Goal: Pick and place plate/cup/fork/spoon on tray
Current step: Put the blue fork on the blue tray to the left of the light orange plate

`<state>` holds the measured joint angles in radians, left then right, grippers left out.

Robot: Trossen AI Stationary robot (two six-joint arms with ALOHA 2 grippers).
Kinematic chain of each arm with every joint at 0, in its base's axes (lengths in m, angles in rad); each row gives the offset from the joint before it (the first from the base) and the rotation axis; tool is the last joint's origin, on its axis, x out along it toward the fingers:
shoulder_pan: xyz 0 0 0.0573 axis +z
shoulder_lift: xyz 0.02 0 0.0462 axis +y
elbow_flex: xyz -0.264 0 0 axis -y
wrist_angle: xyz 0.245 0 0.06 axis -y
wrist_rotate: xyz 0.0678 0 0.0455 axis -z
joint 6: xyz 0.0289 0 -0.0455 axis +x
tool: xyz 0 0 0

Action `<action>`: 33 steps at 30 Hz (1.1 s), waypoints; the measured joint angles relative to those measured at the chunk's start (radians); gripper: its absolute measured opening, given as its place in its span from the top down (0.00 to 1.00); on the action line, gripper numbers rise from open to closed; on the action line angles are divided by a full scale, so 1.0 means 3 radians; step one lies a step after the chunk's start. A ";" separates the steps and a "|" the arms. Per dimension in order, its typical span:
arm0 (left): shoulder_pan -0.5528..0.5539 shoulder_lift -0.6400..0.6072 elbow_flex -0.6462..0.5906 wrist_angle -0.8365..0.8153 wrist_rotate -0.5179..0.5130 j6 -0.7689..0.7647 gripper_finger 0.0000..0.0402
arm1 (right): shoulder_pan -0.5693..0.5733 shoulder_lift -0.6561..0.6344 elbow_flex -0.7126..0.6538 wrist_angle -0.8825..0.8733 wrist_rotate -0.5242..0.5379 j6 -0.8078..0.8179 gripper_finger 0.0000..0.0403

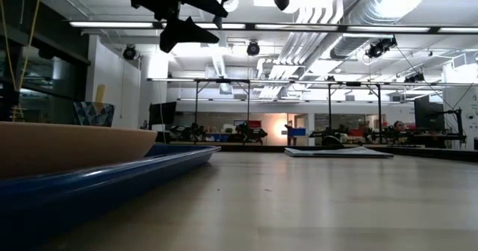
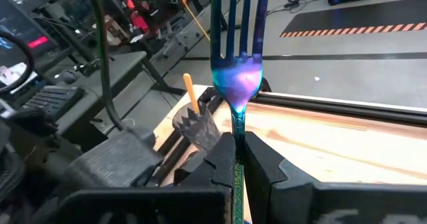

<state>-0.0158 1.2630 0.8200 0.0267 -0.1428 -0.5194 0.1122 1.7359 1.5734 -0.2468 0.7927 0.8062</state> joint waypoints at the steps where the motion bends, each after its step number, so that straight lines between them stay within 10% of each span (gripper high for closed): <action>1: 0.0000 0.0000 0.0000 -0.0014 -0.0016 0.0003 0.38 | 0.0006 -0.0001 0.0000 0.0001 0.0003 0.0002 1.00; 18: -0.0305 -0.0003 0.0000 0.0280 -0.1233 0.1103 0.38 | 0.0069 -0.0024 0.0003 0.0031 0.0122 -0.0009 1.00; 33: -0.0323 0.0069 -0.0001 0.0581 -0.1262 0.0557 0.55 | 0.0079 -0.0024 0.0003 0.0164 0.0126 -0.0011 1.00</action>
<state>-0.1127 1.2838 0.8196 0.2009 -0.5215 -0.3523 0.1360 1.7287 1.5742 -0.1974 0.8307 0.8028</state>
